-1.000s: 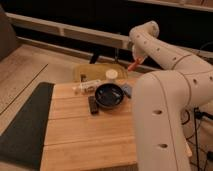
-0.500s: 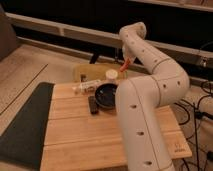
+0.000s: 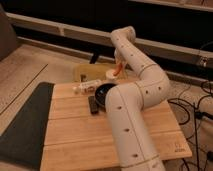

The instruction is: Place the pepper in the ceramic cup

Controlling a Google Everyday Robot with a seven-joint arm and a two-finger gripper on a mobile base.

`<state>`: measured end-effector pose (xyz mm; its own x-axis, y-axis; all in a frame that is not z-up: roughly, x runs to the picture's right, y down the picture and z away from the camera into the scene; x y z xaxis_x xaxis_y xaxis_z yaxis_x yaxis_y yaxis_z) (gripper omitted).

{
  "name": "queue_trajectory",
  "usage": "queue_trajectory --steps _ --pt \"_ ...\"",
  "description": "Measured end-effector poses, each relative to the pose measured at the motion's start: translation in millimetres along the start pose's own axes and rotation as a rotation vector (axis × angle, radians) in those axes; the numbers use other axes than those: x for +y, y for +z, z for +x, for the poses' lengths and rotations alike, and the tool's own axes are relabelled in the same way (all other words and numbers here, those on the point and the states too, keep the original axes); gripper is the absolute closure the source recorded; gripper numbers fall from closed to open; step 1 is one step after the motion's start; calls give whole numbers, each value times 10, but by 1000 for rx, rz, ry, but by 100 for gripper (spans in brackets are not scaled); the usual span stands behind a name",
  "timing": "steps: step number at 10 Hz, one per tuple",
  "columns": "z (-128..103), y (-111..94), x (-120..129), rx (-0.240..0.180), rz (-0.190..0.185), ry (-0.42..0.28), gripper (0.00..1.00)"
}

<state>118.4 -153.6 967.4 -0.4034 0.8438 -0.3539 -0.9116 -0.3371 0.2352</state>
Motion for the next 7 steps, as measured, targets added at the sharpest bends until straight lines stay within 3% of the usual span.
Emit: queue_trajectory --steps 2,7 --pt "60 58 92 11 18 -50 100" --pt "53 -4 339 -18 33 -157 100"
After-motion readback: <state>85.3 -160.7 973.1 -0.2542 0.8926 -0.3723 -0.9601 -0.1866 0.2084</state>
